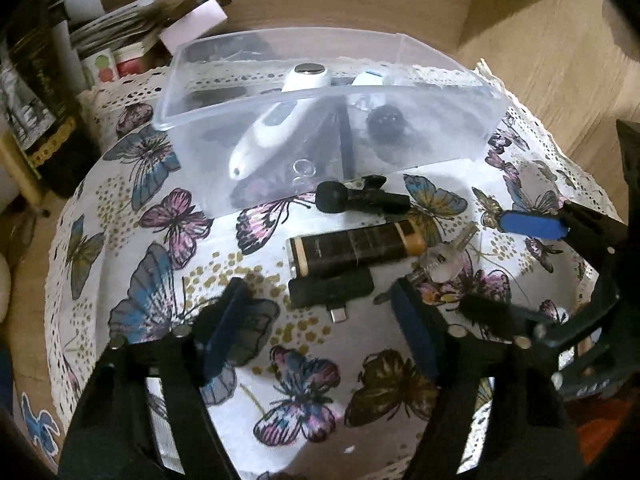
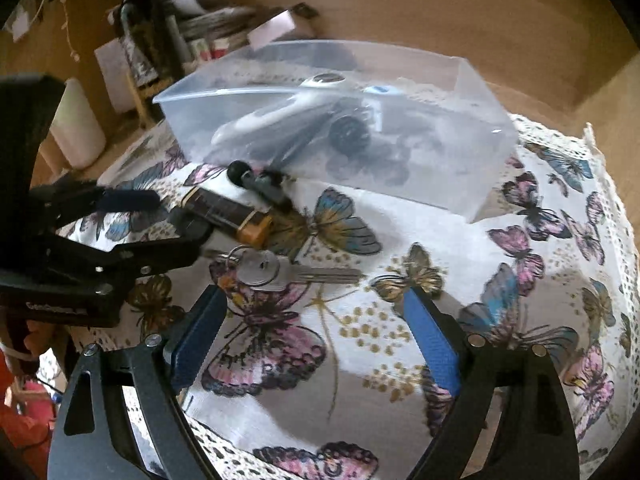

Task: Organize rigid objects
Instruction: 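Move both open tools back toward the remaining items on the cloth, then grasp the keys with the right tool while the left tool grasps the black USB adapter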

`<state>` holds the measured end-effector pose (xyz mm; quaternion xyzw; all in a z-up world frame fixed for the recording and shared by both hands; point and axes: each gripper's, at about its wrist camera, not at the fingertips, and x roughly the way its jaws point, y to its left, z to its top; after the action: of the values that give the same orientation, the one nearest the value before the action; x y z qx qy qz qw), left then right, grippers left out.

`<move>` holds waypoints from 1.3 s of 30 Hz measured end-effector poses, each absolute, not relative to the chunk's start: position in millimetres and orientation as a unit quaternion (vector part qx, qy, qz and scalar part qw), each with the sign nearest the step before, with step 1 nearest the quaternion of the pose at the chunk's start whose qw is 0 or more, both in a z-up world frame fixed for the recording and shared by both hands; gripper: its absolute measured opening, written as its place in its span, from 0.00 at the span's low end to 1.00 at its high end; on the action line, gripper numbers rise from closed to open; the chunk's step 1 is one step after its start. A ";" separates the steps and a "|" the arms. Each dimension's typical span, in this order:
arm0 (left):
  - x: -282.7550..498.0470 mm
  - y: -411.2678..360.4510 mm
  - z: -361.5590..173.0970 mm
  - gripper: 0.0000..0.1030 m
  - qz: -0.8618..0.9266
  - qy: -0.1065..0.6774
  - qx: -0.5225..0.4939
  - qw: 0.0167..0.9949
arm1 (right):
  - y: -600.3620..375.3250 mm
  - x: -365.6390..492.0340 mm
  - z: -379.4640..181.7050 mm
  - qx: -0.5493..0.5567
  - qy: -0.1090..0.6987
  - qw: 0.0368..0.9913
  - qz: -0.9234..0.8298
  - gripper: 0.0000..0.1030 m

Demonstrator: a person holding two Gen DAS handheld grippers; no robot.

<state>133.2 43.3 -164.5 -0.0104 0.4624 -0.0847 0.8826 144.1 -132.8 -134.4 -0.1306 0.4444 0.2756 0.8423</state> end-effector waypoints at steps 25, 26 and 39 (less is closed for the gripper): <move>128.8 57.8 -162.1 0.43 -0.119 0.436 -0.063 0.890 | -104.9 168.8 -143.9 -0.158 0.440 0.850 0.243 0.50; 128.1 58.2 -161.2 0.43 -0.117 0.435 -0.062 0.891 | -105.3 168.6 -142.6 -0.156 0.440 0.850 0.245 0.43; 108.0 75.4 -137.5 0.43 -0.092 0.407 -0.067 0.906 | -111.3 167.5 -131.4 -0.162 0.447 0.835 0.277 0.44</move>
<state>108.0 75.4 -137.5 -0.0667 0.4069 -0.0915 0.9064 167.5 -111.3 -131.4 -0.1622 0.4470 0.2766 0.8351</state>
